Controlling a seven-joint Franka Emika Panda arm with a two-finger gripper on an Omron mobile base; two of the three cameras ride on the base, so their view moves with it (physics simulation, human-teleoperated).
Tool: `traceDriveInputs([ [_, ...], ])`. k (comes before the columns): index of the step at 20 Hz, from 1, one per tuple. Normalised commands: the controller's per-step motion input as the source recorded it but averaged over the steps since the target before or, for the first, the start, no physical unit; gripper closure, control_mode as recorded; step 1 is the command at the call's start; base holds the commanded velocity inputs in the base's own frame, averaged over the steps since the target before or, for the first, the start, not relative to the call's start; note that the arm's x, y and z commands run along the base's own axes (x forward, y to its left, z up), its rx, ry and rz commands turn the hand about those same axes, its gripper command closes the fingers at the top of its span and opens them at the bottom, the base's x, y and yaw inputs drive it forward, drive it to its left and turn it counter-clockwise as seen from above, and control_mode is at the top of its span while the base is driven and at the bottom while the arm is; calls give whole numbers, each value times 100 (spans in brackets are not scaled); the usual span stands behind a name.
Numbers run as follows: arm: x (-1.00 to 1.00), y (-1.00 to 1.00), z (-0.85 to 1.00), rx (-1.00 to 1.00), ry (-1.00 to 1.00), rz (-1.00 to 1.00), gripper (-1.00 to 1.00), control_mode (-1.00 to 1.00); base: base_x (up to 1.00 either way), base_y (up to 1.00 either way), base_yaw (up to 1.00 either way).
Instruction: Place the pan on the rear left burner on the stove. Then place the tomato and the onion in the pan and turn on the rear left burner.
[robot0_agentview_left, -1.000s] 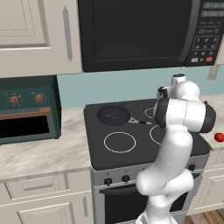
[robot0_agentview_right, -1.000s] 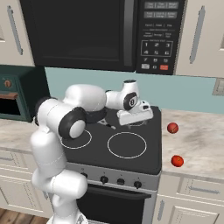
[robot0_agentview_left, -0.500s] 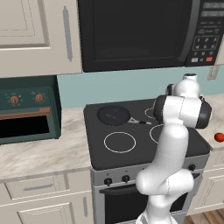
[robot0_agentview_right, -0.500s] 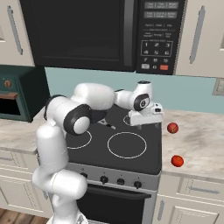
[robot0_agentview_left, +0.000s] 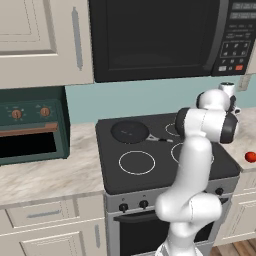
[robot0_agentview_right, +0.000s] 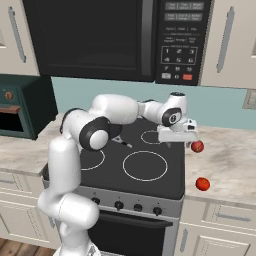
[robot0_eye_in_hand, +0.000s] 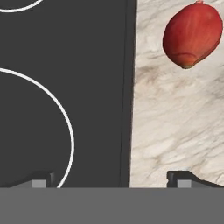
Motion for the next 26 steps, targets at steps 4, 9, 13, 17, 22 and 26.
traceDriveInputs([
  [4, 19, -23, 0, 0, -7, -3, -100, -100, 0, 0, 0],
  [9, 23, -19, 0, 0, -8, -1, -100, -100, 0, 0, 0],
  [13, 18, -18, 0, 0, -8, -1, -100, -100, 0, 0, 0],
  [17, 3, -3, -20, 0, -10, 0, -100, -100, 0, 0, 0],
  [22, 0, 0, -36, 0, -10, 0, -100, -100, 0, 0, 0],
  [26, 2, 0, -28, -2, -10, -1, -100, -100, 0, 0, 0],
])
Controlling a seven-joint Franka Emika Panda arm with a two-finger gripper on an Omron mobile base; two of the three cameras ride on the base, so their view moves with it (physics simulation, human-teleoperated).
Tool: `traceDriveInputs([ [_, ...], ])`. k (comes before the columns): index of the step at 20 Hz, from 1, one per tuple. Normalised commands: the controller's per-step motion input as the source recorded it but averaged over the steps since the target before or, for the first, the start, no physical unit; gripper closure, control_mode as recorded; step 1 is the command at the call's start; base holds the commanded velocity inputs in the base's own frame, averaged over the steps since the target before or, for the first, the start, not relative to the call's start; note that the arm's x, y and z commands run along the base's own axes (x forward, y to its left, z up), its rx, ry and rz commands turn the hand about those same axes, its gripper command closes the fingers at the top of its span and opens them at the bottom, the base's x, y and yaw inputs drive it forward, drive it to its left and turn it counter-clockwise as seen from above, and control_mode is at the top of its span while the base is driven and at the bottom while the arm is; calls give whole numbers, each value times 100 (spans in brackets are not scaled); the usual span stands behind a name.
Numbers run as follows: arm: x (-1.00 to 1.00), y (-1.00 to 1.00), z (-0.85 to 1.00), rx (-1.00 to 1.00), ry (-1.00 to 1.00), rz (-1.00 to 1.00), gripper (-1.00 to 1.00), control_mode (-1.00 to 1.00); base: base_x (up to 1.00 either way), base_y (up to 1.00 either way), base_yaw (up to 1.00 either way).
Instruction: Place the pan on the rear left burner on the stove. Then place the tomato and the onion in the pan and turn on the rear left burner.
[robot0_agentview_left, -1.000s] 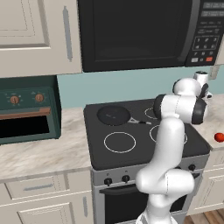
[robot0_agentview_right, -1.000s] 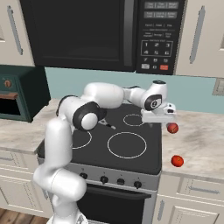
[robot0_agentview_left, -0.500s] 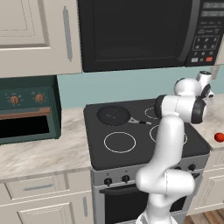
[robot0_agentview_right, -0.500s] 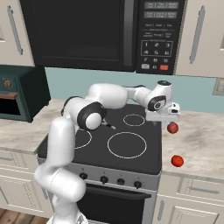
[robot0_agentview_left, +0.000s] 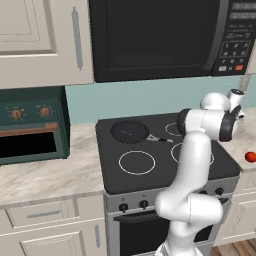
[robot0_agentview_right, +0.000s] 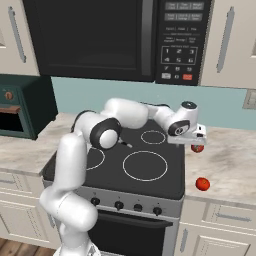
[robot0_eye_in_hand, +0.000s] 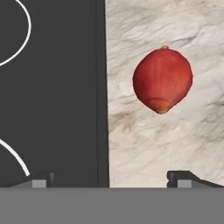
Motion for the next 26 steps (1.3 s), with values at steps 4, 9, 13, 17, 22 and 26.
traceDriveInputs([
  [4, 16, -9, -1, -6, -8, -4, -100, -100, 0, 0, 0],
  [9, 22, -17, 0, -7, -6, -7, -100, -100, 0, 0, 0],
  [13, 24, -16, 0, -4, -3, -7, -100, -100, 0, 0, 0],
  [17, 36, -12, 0, 0, 0, -6, -100, -100, 0, 0, 0],
  [22, 41, -13, 0, 0, 0, -5, -100, -100, 0, 0, 0],
  [26, 31, -20, -3, 0, 0, -5, -100, -100, 0, 0, 0],
])
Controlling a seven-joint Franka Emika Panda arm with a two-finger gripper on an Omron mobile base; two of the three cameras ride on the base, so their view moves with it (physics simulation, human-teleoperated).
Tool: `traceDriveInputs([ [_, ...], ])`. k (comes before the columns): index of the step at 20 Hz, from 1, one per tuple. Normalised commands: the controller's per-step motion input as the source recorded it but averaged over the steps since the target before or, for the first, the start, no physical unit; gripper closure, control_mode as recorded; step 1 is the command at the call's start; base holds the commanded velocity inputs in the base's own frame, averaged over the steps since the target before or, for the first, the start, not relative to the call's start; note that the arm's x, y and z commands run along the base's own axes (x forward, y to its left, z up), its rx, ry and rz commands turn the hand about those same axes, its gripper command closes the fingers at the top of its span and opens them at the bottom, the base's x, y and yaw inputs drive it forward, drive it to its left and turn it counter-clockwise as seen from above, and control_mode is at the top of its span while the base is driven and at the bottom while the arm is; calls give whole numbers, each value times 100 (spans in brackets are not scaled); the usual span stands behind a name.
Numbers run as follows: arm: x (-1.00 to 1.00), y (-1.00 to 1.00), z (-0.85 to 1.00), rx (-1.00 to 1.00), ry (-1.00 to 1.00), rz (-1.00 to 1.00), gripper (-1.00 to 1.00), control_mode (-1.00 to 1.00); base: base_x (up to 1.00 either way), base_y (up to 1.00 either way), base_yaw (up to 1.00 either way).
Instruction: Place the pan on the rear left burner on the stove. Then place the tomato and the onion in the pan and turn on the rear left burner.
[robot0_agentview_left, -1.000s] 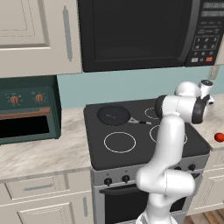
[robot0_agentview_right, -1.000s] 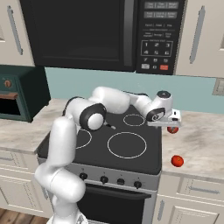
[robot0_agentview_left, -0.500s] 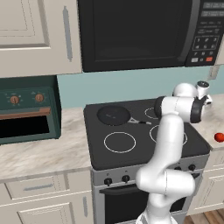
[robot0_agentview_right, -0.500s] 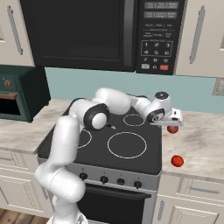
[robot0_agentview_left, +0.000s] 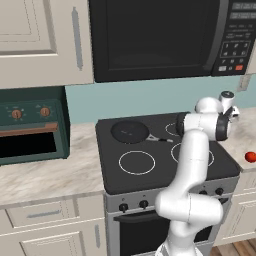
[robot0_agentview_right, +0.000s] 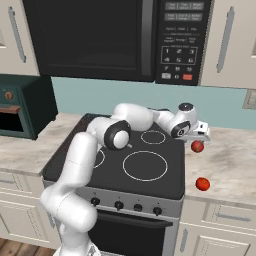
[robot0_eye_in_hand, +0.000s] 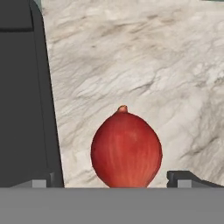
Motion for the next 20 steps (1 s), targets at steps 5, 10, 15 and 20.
traceDriveInputs([
  [5, 16, -23, -16, 0, 0, -5, -100, -100, 0, 0, 0],
  [10, 3, -15, -29, 0, 3, -4, -100, -100, 0, 0, 0],
  [15, -4, 0, -55, 1, 13, 0, -100, -100, 0, 0, 0],
  [20, -4, 26, -57, 5, 17, 0, -100, -100, 0, 0, 0],
])
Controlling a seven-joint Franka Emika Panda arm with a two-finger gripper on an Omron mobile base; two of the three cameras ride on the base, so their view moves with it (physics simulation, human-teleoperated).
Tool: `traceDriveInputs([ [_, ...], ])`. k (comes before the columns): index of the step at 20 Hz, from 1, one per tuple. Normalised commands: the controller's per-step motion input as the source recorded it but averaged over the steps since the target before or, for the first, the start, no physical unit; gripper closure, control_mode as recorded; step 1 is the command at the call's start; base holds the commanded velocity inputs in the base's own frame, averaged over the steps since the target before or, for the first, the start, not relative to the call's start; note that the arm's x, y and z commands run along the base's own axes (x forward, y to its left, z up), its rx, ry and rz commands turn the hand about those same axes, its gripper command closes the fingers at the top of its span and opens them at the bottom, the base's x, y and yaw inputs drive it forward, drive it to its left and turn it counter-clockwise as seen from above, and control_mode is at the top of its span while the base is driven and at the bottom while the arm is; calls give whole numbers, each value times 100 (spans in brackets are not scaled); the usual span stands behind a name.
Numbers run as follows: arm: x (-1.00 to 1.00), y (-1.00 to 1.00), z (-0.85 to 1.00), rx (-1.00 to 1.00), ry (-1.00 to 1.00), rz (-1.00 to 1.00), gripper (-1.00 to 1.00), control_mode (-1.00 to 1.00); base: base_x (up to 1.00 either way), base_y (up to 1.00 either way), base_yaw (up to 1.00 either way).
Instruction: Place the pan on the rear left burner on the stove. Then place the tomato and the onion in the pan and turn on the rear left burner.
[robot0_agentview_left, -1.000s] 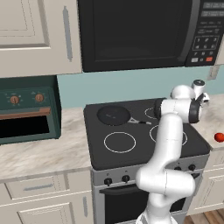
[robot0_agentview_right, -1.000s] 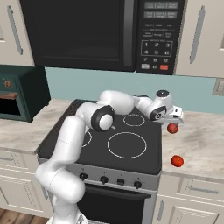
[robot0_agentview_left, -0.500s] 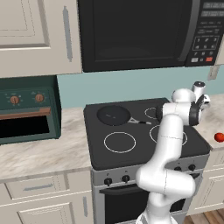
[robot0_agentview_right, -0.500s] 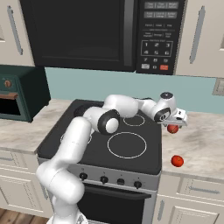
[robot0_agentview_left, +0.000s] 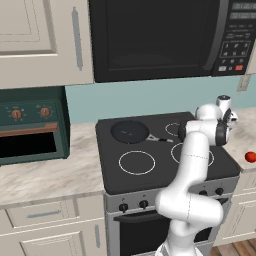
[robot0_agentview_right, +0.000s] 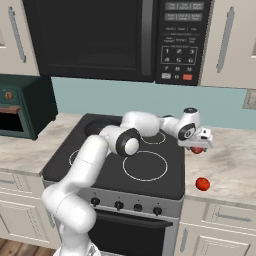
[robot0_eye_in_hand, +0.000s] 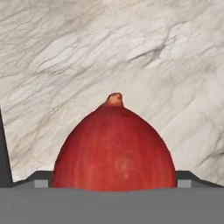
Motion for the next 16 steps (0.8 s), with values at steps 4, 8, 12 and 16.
traceDriveInputs([
  [4, 0, 32, -28, 1, 6, 0, 100, -100, 0, 0, 0],
  [8, -7, 16, -1, 1, 0, 0, 100, -100, 0, 0, 0],
  [12, -55, 35, 7, 2, -9, 0, 100, -100, 0, 0, 0],
  [16, -78, 55, 32, 1, -19, 0, 100, -100, 0, 0, 0],
])
